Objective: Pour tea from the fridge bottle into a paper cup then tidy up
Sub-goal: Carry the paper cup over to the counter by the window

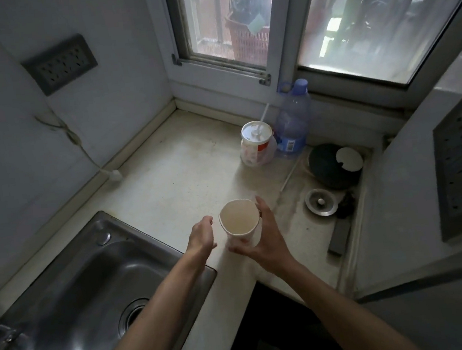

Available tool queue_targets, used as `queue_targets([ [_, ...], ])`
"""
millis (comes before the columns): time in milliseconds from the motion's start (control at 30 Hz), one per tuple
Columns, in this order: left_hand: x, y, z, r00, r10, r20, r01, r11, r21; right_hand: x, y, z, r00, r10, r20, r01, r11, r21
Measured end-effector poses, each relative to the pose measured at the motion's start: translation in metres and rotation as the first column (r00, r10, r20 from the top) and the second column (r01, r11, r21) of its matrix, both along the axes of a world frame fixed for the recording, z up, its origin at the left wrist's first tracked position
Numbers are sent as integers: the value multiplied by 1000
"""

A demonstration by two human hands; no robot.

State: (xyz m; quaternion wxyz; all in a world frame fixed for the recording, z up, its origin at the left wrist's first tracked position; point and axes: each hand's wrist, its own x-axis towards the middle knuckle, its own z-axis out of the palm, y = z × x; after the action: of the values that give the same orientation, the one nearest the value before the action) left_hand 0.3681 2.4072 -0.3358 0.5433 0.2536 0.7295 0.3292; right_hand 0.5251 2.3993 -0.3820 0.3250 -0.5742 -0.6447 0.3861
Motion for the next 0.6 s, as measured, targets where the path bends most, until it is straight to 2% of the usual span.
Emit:
queue_targets([
  [33, -2, -2, 6, 989, -81, -123, 85, 996, 29, 1, -1, 5, 1000, 2, 15, -2, 1000, 6],
  [100, -3, -5, 21, 912, -230, -339, 257, 966, 38, 2, -2, 19, 999, -19, 39, 19, 1000, 9],
  [167, -3, -7, 40, 838, -308, -451, 356, 934, 23, 2, -2, 38, 997, -47, 68, 46, 999, 7],
  [233, -2, -9, 62, 724, -369, -582, 459, 889, 7, 2, 1, 59, 990, -78, 120, 72, 996, 51],
  [333, -5, -15, 92, 566, -325, -758, 506, 862, 8, -2, 6, 95, 974, -103, 201, 85, 992, 95],
  [433, -14, -20, 120, 399, -278, -874, 538, 843, -22, -10, 7, 133, 959, -48, 278, 18, 994, 110],
  [500, -22, -28, 140, 340, -251, -907, 532, 846, -35, -16, 6, 153, 924, 9, 382, -65, 989, 134],
  [600, -41, -37, 161, 296, -193, -935, 490, 871, -24, -30, 3, 179, 862, 52, 504, -153, 975, 161],
])
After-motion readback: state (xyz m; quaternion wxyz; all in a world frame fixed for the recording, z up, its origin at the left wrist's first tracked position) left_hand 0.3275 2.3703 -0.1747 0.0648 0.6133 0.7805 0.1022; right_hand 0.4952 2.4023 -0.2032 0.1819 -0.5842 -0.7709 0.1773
